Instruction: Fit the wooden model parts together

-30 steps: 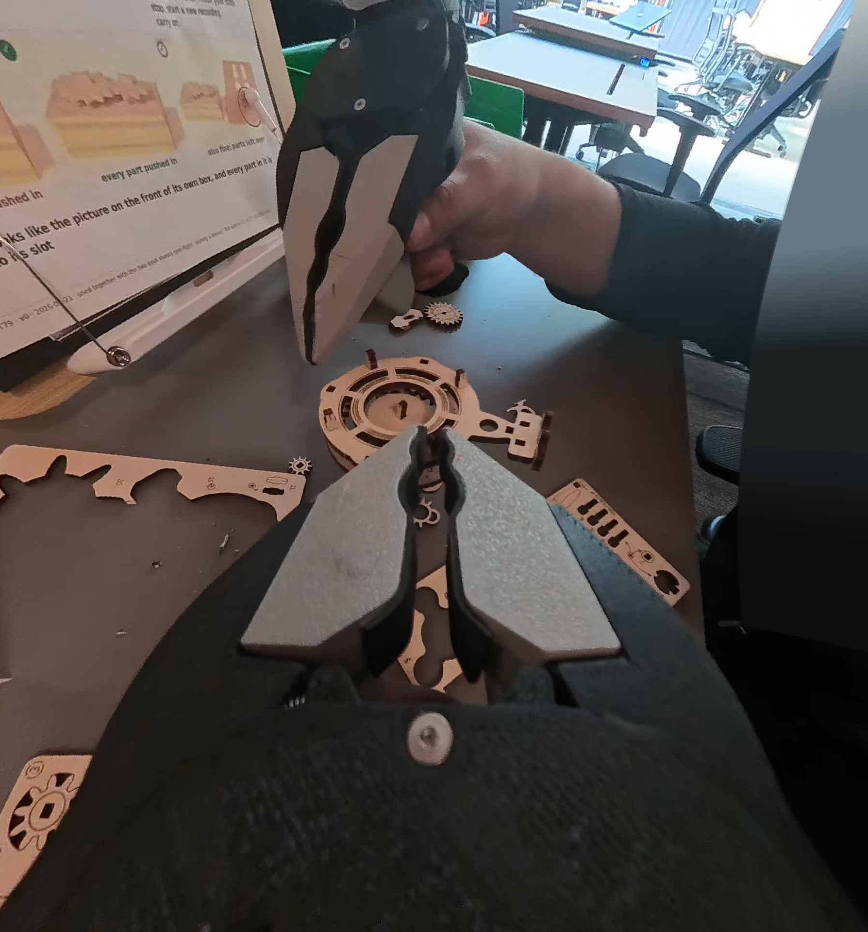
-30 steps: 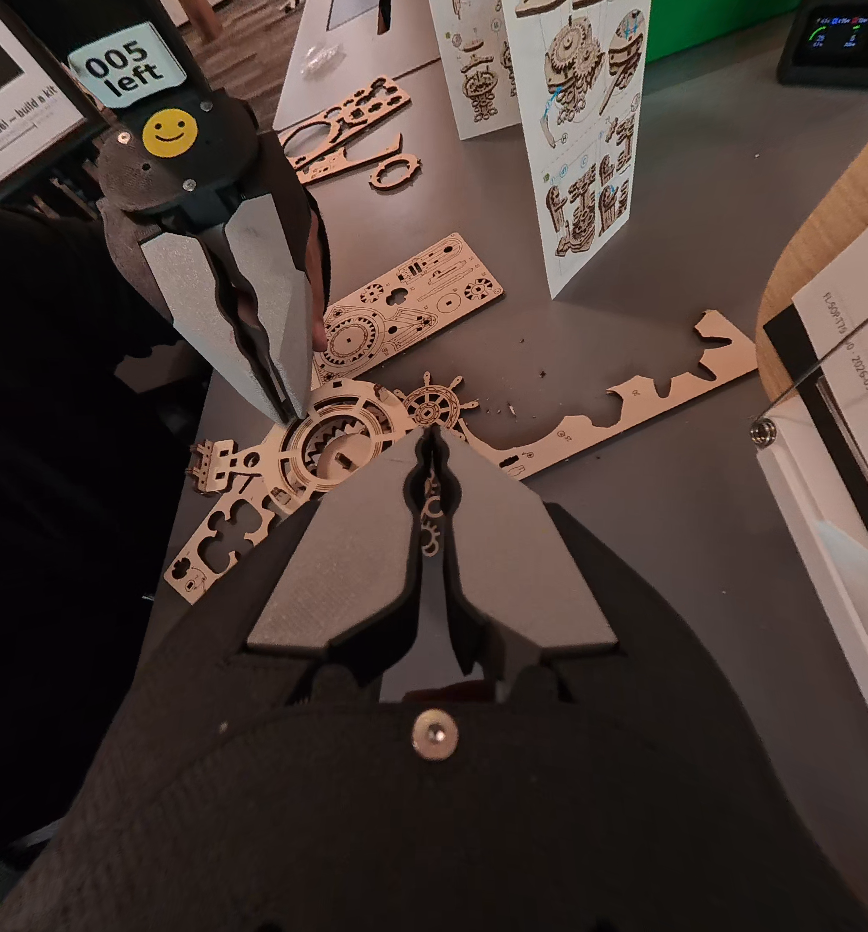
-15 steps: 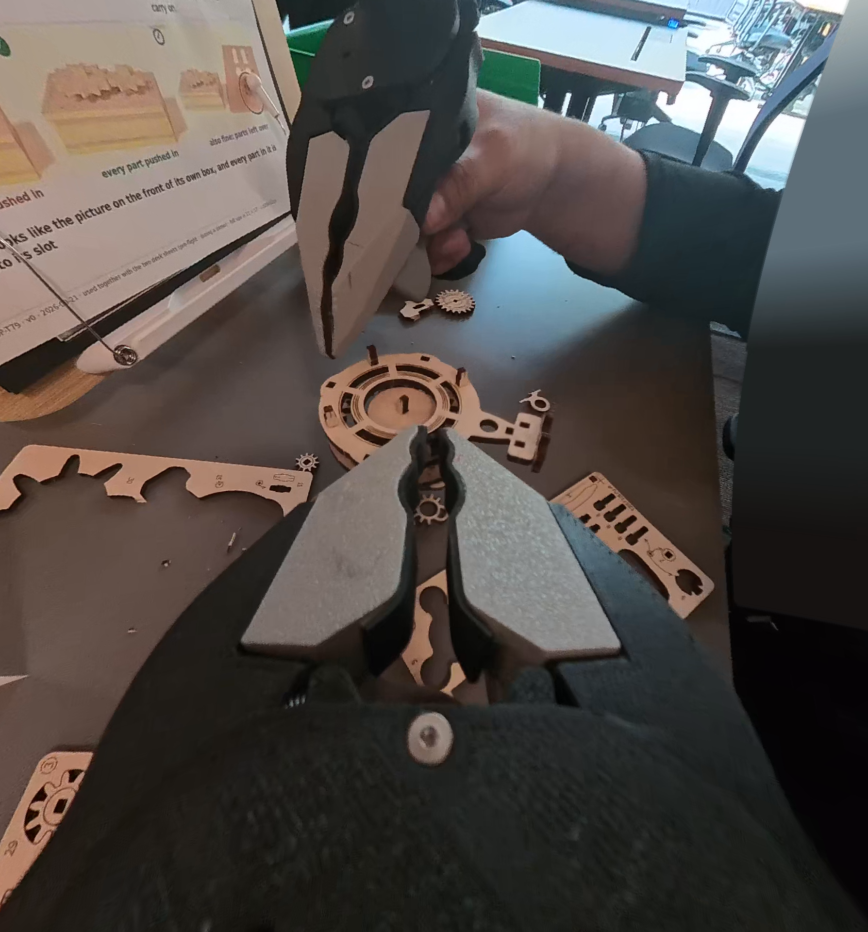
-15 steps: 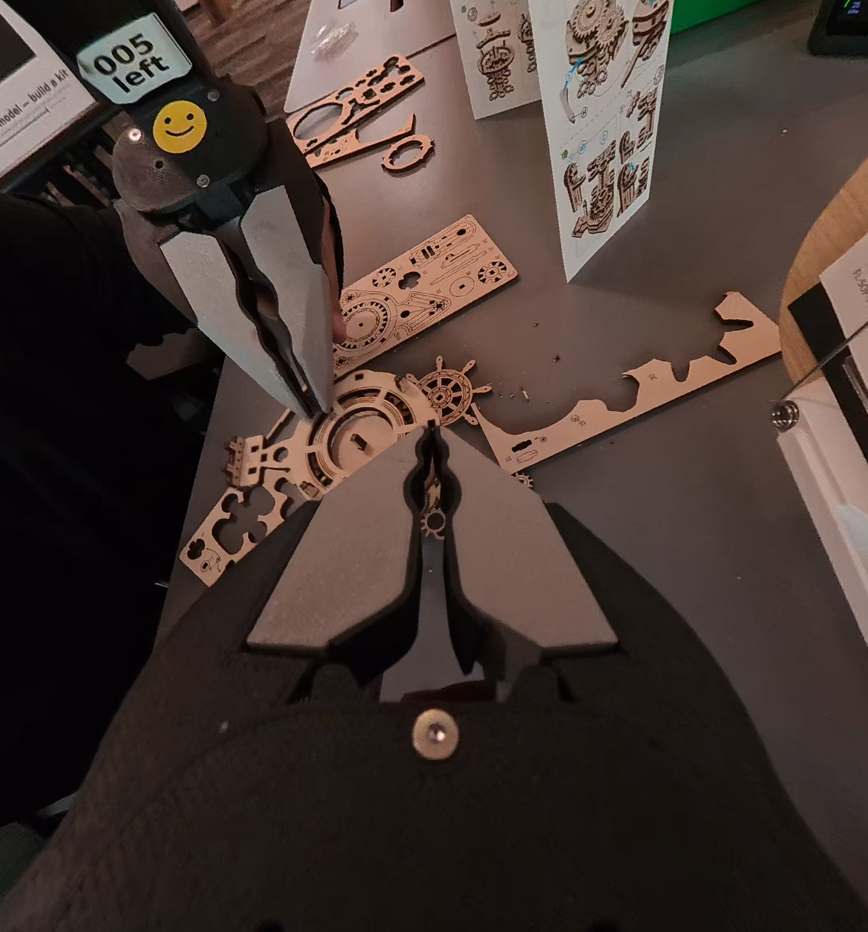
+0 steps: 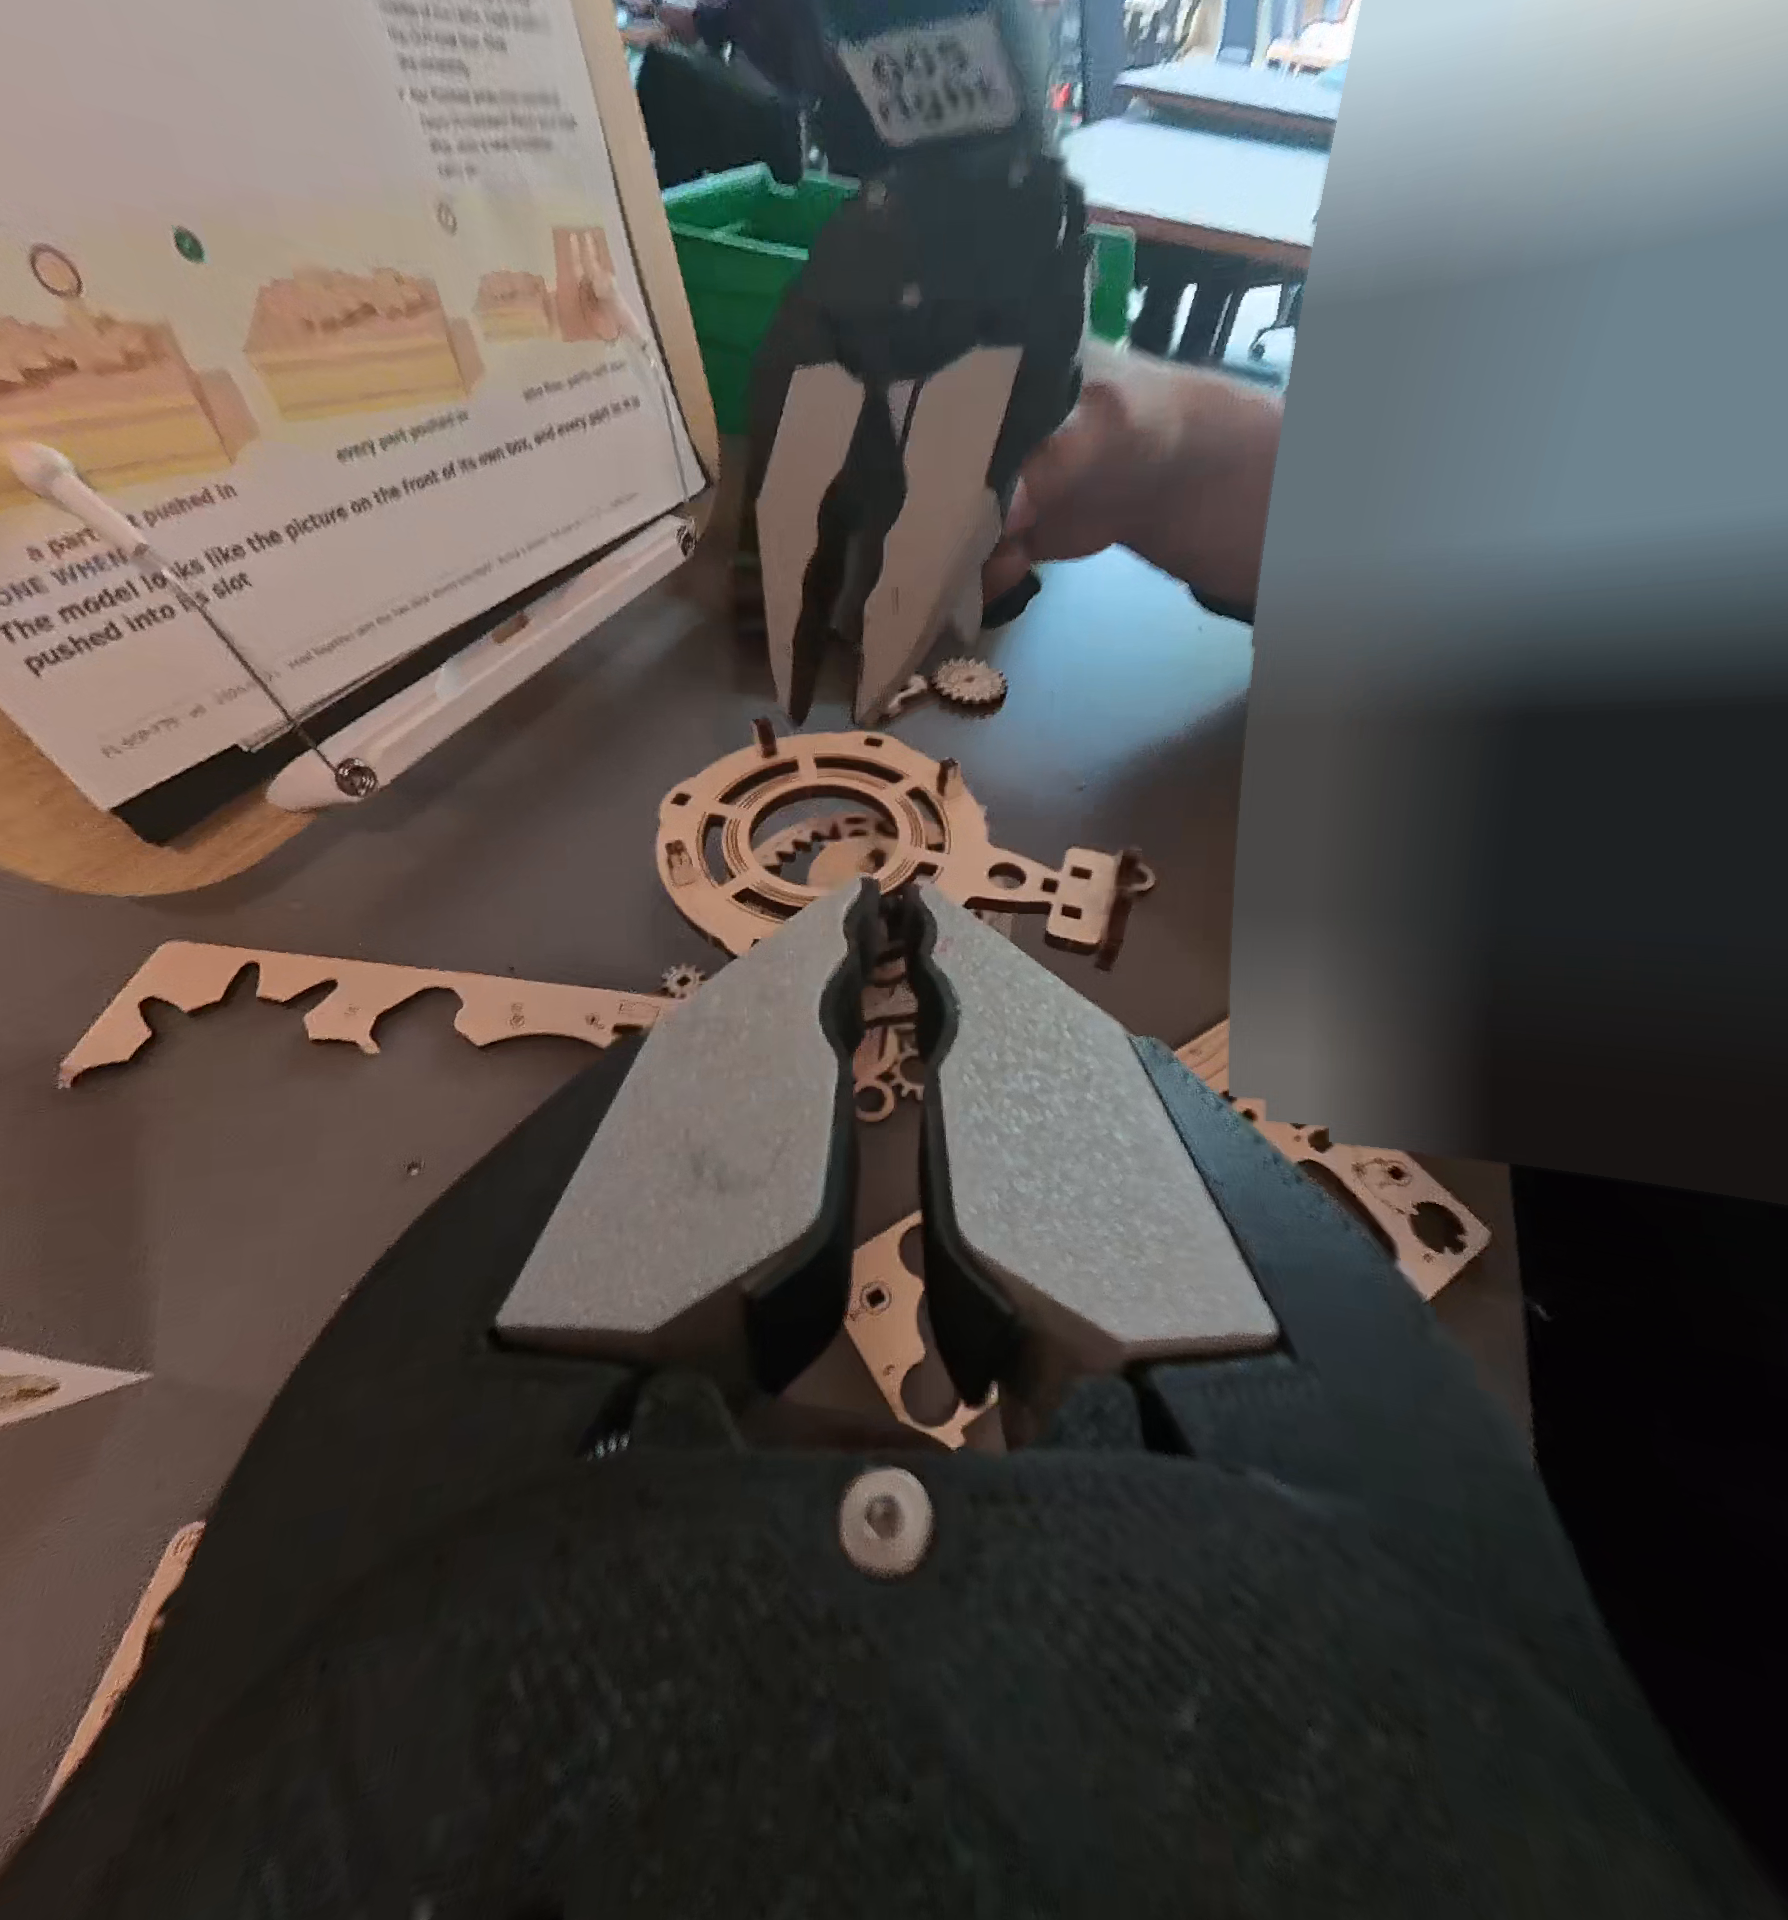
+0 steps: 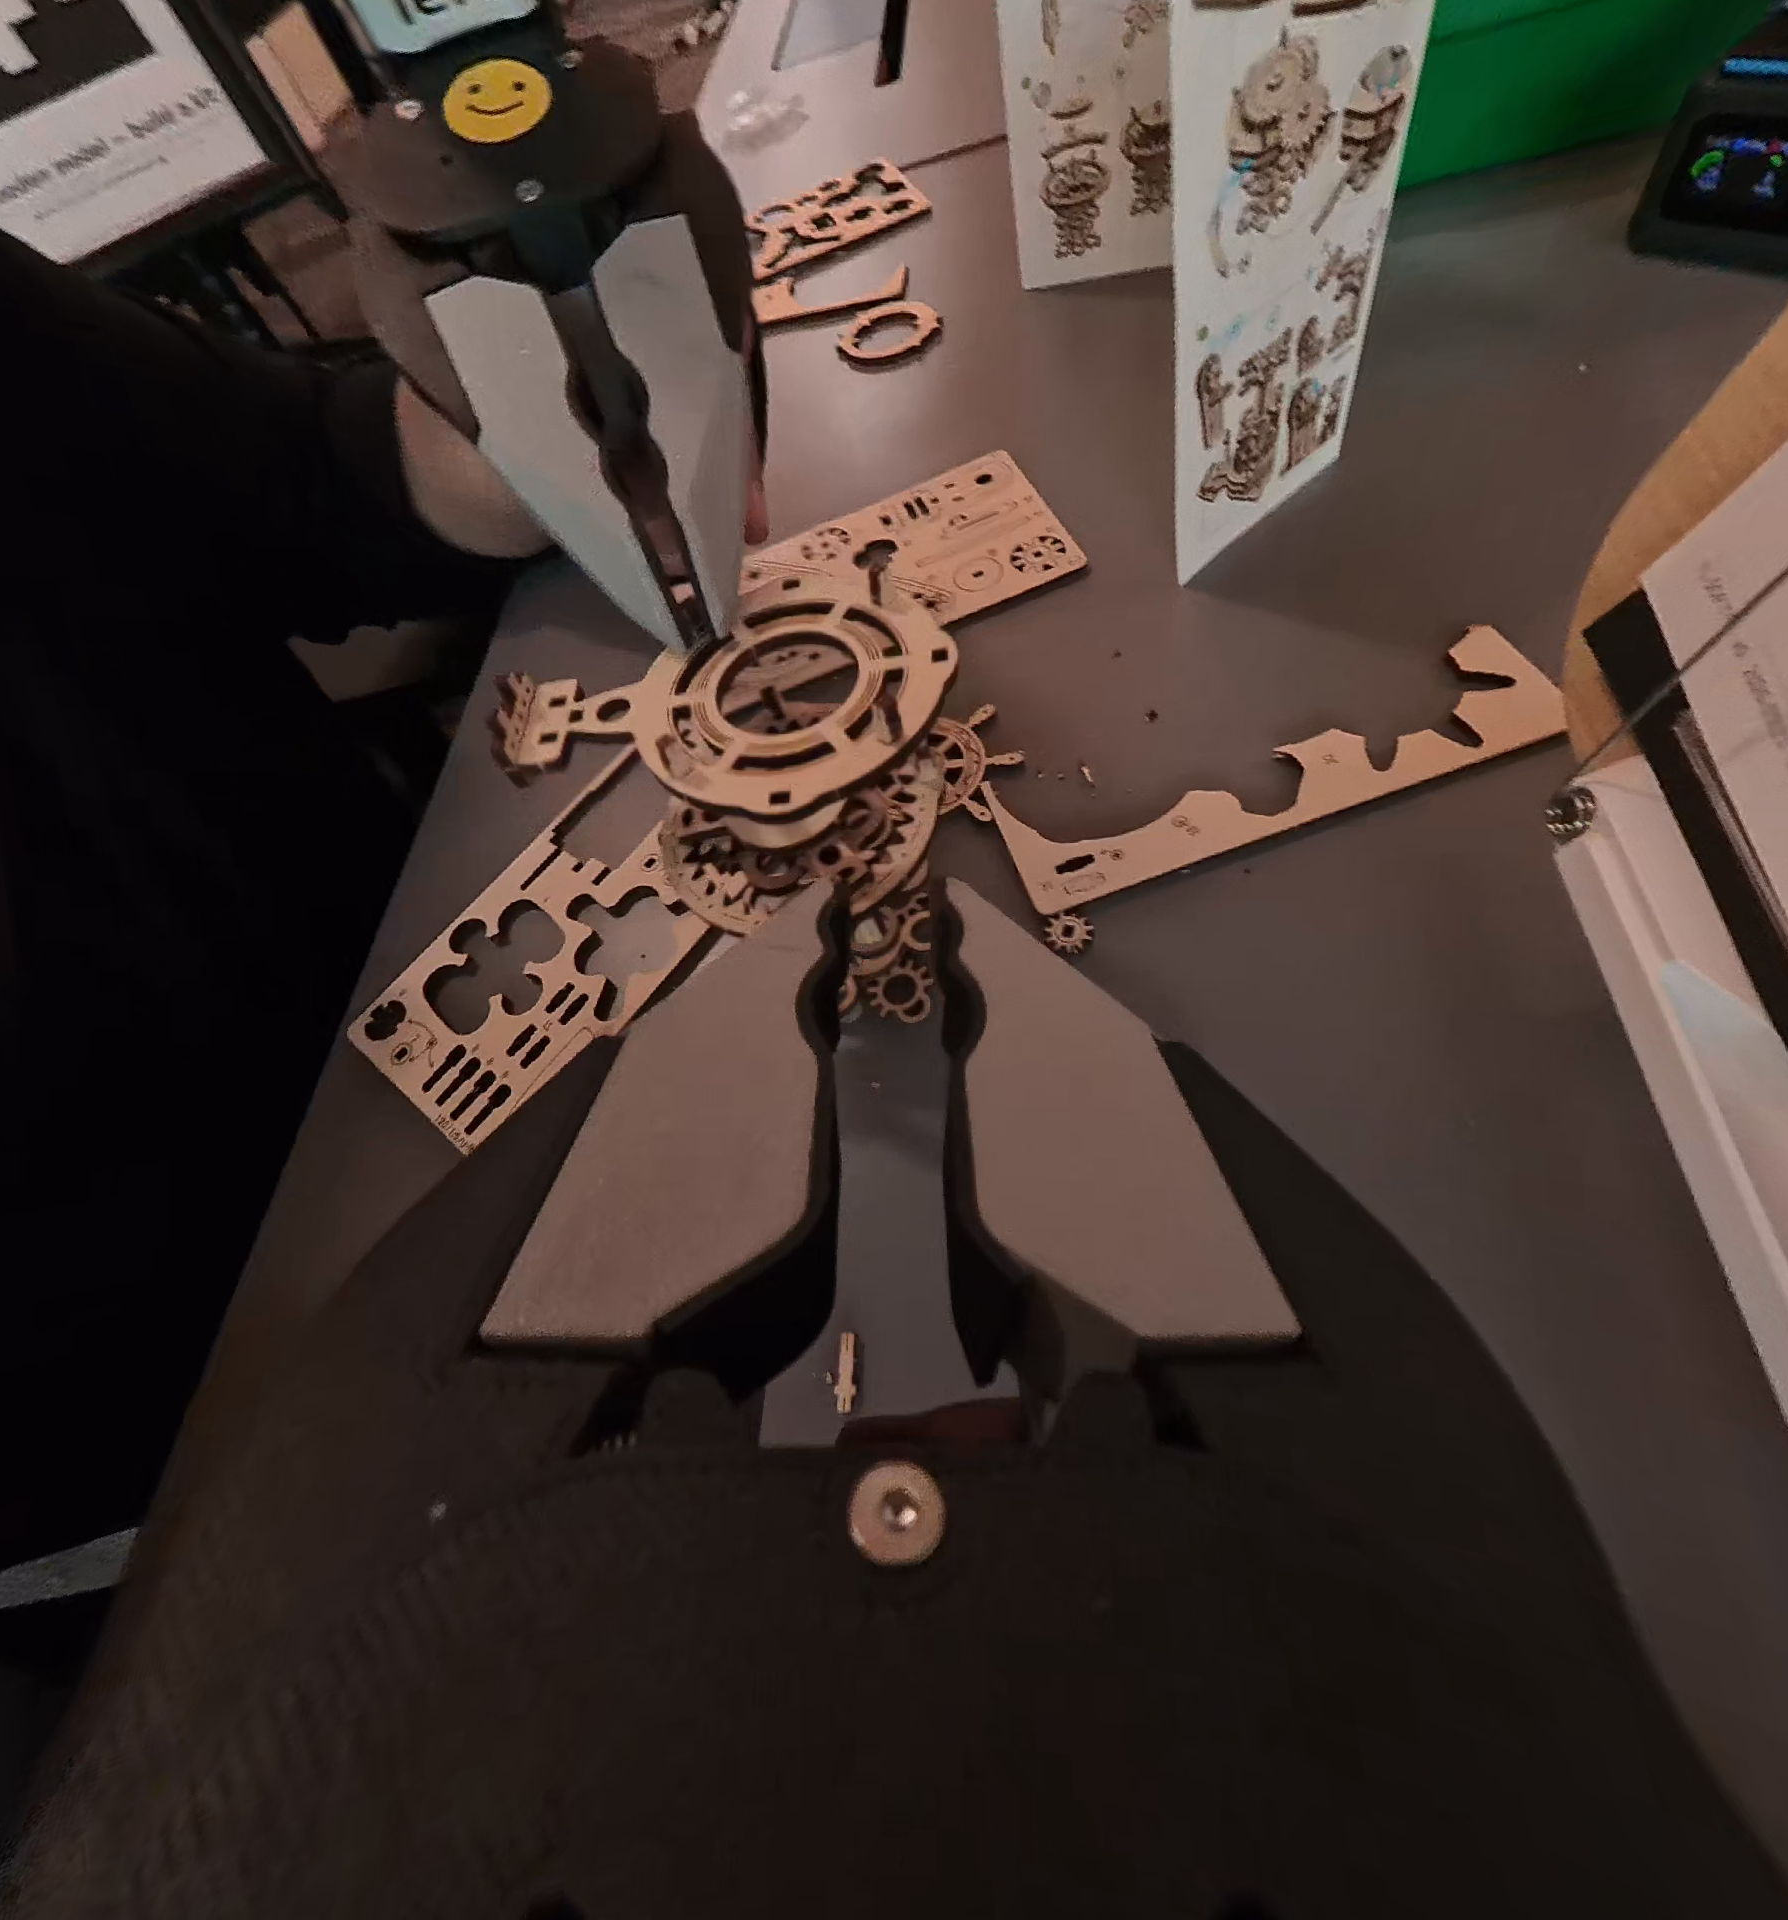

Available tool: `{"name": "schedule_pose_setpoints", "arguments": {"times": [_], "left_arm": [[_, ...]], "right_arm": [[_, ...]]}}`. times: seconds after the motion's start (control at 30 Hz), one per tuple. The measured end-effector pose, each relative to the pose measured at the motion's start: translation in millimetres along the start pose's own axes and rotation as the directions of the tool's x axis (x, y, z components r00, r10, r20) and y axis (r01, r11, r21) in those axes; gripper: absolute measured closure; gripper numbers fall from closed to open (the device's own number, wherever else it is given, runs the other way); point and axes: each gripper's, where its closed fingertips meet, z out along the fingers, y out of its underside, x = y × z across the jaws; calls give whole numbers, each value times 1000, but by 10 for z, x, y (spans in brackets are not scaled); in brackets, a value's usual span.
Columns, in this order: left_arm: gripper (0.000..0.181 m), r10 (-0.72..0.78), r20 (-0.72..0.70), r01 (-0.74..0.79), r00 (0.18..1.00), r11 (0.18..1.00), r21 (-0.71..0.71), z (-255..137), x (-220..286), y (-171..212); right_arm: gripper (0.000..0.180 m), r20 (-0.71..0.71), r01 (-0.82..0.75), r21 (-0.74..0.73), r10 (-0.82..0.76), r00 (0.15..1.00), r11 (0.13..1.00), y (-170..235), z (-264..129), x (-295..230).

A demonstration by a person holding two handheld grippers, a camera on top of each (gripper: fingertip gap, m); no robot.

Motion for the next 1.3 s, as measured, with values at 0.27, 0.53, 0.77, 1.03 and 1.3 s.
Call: {"name": "schedule_pose_setpoints", "arguments": {"times": [0.27, 0.53, 0.77, 1.03, 1.3], "left_arm": [[179, 61, 17, -61, 998, 998, -28, 72, 80, 50], [180, 94, 93, -87, 991, 994, -71, 90, 68, 46], [179, 90, 75, -83, 993, 992, -94, 155, 117, 48], [179, 78, 83, -68, 993, 991, -112, 133, 96, 124], [179, 64, 81, -55, 995, 992, -114, 135, 71, 140]], "right_arm": [[168, 35, 147, 54, -149, 988, 988, 120, 21, -141], [167, 40, 221, 95, -225, 973, 971, 59, -12, -173], [170, 44, 287, 96, -292, 955, 953, 18, -33, -206], [172, 38, 311, 69, -314, 949, 948, 20, 37, -246], [175, 26, 329, 18, -329, 944, 944, 59, 85, -180]]}}
